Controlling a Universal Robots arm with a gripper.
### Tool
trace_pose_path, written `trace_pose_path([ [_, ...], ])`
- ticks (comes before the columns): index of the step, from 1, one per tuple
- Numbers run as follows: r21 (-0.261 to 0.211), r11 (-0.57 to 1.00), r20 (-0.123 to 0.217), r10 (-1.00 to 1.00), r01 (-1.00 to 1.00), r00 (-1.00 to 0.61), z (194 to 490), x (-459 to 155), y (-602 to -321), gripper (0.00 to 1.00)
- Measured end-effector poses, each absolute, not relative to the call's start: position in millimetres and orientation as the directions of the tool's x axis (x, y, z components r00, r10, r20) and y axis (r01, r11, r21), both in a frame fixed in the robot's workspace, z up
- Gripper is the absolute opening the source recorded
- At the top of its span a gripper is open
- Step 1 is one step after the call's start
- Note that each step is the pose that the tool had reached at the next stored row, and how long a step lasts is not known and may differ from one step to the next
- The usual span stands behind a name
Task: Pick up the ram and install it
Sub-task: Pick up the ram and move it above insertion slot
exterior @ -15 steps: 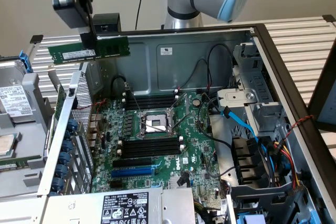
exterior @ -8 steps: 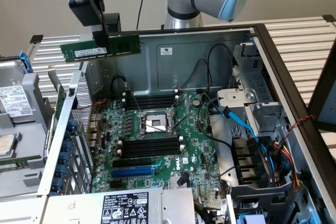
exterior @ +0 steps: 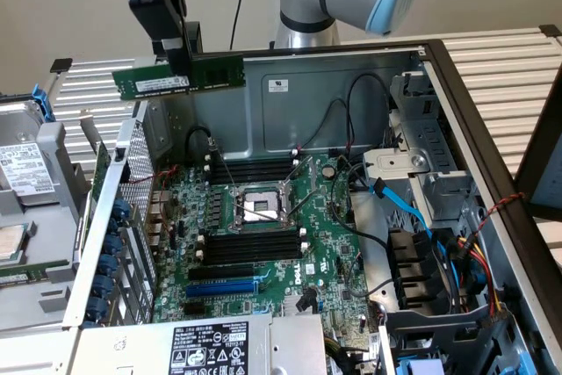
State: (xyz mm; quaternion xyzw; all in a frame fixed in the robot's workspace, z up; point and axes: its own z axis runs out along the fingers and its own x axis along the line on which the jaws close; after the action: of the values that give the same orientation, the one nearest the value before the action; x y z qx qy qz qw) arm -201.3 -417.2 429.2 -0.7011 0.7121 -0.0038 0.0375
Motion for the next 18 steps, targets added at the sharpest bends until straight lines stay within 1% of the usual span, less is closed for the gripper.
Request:
trace_pose_path([
  [8,-0.057,0.026,-0.047,-0.999,-0.998,-0.023,428.4,-189.8,-415.0,0.12],
  [18,-0.033,0.026,-0.038,-0.999,-0.999,-0.025,426.4,-177.0,-413.3,0.12],
])
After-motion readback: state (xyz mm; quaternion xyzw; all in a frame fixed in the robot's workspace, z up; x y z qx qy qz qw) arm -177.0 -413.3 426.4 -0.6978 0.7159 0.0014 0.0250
